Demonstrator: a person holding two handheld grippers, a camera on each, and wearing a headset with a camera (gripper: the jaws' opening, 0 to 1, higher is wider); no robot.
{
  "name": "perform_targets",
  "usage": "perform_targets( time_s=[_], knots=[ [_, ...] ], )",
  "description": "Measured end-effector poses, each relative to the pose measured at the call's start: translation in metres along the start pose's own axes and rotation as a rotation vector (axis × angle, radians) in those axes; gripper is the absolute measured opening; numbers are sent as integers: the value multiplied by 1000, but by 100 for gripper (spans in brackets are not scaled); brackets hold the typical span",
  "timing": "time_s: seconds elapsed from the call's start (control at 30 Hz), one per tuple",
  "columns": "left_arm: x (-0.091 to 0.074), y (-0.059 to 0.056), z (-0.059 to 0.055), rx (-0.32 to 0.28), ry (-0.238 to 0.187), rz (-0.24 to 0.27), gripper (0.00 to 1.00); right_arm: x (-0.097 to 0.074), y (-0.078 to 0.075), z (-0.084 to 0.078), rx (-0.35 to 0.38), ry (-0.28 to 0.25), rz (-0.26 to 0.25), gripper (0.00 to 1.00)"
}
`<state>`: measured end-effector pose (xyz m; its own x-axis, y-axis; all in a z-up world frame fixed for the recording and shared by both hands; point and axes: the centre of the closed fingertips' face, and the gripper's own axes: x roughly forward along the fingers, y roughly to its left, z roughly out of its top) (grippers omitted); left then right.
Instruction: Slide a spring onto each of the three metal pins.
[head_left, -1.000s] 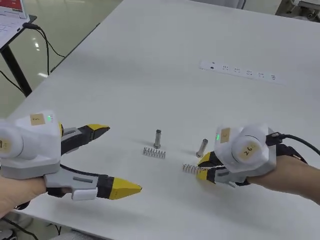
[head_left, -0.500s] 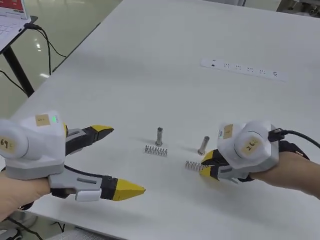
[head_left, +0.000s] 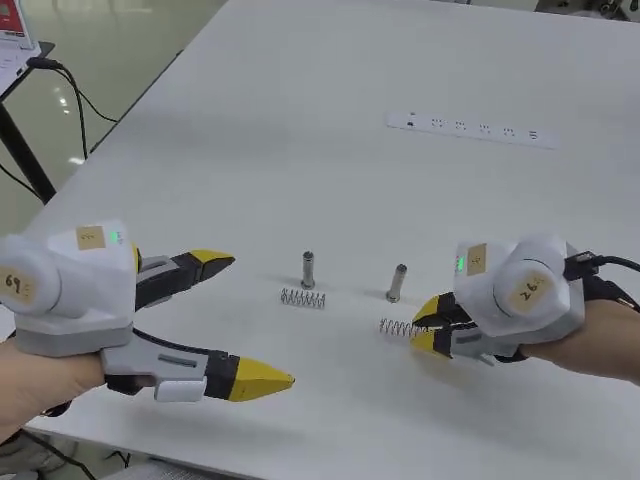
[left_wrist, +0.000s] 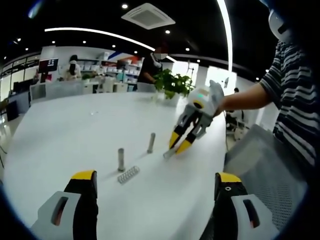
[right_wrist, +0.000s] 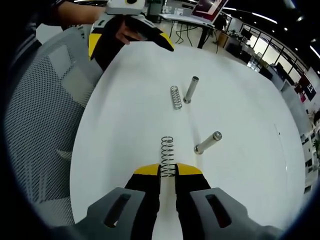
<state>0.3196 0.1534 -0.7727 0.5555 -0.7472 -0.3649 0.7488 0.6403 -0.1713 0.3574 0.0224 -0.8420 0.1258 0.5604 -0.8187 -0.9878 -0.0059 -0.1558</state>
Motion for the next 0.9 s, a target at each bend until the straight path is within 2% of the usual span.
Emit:
perform_targets(
  time_s=[0.4, 0.63, 0.8, 0.9],
  knots=[
    [14, -9, -3, 22, 41, -74, 89, -18, 7, 17, -47, -33, -4, 8],
    [30, -12, 3, 43, 47, -111, 84, -22, 12, 24, -49, -44, 3, 8],
    [40, -21, 6, 50, 54, -162, 76, -25, 13, 25, -40, -46, 2, 8],
    [46, -25, 6, 55, 61, -179, 75, -28, 11, 27, -25, -53, -3, 8]
  ],
)
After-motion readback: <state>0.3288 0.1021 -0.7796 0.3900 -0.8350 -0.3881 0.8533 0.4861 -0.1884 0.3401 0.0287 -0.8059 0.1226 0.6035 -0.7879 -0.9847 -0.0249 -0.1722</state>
